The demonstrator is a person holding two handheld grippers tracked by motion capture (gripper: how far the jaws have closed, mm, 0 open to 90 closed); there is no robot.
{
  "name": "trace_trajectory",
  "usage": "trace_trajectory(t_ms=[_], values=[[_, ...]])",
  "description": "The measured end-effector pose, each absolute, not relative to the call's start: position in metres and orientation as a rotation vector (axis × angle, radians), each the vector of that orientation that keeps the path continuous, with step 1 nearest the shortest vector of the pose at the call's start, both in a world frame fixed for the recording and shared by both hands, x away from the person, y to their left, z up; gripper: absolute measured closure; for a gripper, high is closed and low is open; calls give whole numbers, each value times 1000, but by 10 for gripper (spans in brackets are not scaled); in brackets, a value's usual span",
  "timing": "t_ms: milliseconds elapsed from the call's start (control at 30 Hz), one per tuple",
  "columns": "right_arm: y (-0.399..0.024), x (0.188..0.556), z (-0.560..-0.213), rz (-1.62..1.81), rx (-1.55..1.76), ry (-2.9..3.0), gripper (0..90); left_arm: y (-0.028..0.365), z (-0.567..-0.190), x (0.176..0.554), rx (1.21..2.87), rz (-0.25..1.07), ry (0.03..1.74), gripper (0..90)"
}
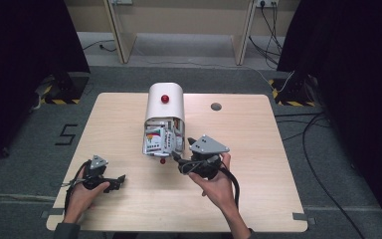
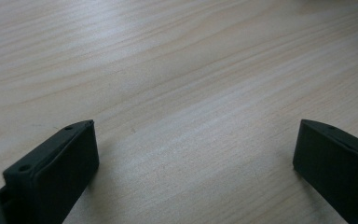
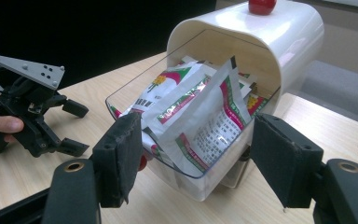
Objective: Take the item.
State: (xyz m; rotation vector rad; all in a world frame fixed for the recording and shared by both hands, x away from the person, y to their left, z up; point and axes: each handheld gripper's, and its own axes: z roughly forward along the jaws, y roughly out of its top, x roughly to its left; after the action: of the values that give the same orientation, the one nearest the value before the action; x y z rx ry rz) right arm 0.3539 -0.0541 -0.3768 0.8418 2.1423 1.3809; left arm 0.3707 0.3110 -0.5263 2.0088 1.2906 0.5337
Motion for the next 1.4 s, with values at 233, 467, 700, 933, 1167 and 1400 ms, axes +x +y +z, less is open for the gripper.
trace_trajectory(t_ms=[233,467,700,933,1167,1400], values=[[-42,360,-382,1346,811,2159,387,311,-526,371,2009,533,1290,0],[-37,369,-384,1299,800,2145,493,311,-526,371,2009,534,1290,0],[-35,375,-382,1234,800,2107,576,311,-526,371,2010,534,1290,0],[-27,381,-387,1145,788,2105,619,311,-526,371,2009,534,1290,0],[-24,390,-394,1133,770,2096,746,311,-526,371,2009,534,1290,0],[-32,388,-393,1212,749,2088,861,311,-526,371,2009,534,1290,0]])
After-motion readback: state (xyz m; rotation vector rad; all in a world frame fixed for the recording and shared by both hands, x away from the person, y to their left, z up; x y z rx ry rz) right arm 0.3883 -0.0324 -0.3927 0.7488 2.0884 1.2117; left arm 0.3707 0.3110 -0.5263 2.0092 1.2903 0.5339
